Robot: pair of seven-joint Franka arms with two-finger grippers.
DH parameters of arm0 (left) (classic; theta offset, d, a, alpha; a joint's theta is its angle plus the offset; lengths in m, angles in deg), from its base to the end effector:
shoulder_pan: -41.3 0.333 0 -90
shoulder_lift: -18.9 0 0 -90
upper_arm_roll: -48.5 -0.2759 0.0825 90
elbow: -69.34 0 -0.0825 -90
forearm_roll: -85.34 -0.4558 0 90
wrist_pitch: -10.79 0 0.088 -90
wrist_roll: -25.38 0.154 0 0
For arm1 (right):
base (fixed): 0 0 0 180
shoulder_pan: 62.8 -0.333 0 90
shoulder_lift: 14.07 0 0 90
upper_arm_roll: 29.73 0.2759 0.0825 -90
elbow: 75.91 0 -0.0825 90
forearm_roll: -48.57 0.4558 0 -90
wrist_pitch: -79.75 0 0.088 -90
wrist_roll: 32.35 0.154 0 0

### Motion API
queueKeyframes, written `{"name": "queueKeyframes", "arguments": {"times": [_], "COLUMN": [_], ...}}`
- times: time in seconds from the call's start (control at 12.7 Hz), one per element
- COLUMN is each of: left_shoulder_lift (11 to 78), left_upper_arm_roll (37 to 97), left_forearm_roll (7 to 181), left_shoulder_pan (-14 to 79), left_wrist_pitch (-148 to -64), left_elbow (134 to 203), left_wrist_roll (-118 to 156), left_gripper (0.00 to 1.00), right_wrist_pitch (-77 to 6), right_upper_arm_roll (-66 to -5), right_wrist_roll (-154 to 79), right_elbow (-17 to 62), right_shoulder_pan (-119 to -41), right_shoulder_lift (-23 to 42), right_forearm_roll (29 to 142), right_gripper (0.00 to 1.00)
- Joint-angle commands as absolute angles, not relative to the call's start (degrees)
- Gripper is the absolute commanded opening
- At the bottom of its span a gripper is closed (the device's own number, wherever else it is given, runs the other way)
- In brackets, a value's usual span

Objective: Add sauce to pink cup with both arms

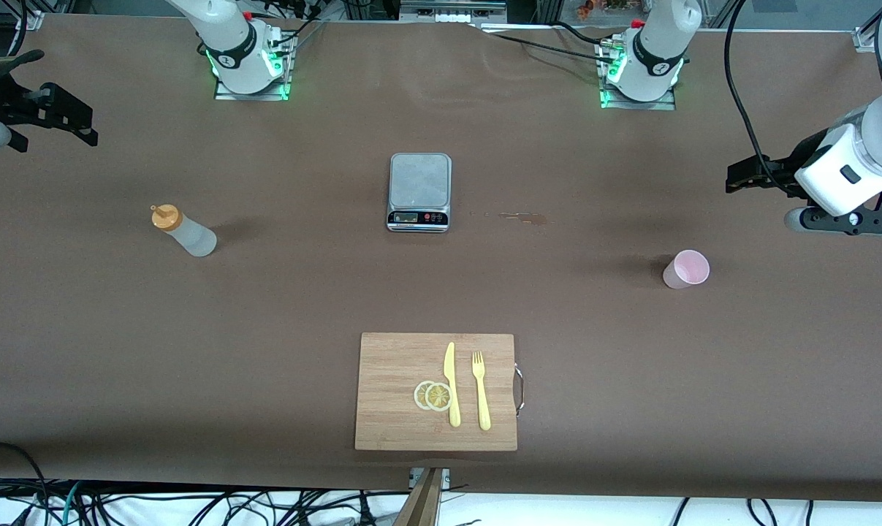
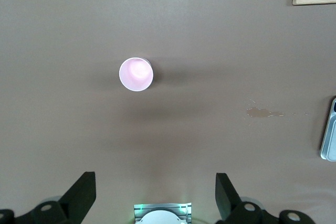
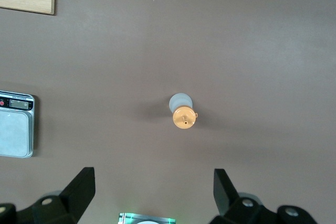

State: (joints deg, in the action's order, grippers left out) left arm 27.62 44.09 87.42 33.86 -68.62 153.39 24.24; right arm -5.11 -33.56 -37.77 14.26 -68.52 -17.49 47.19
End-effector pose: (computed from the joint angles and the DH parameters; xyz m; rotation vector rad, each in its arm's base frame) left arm 0.6313 -0.0418 0.4837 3.1038 -0.0543 -0.3640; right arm 0.5990 0.0150 0.5647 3.1159 0.1966 -0.0526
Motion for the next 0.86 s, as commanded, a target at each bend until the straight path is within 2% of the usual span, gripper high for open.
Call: {"name": "queueKeyframes", "arguments": {"times": [0.0, 0.78], "left_shoulder_lift": [28.48, 28.48], "left_upper_arm_roll": [44.02, 44.19], "left_forearm_roll": [86.65, 86.04], "left_shoulder_pan": [33.91, 33.74], "left_wrist_pitch": [-67.35, -67.26], "left_elbow": [151.51, 151.43], "left_wrist_roll": [25.11, 25.2], "left_gripper": [1.0, 1.0], "right_wrist_pitch": [-4.54, -4.36], "right_upper_arm_roll": [-33.51, -33.51], "right_wrist_roll": [-38.51, -38.51], "right_elbow": [13.48, 13.48], "right_shoulder_pan": [-68.17, -68.17], "right_shoulder_lift": [-17.32, -17.32], "right_forearm_roll": [47.25, 47.25], "right_gripper": [1.0, 1.0]}}
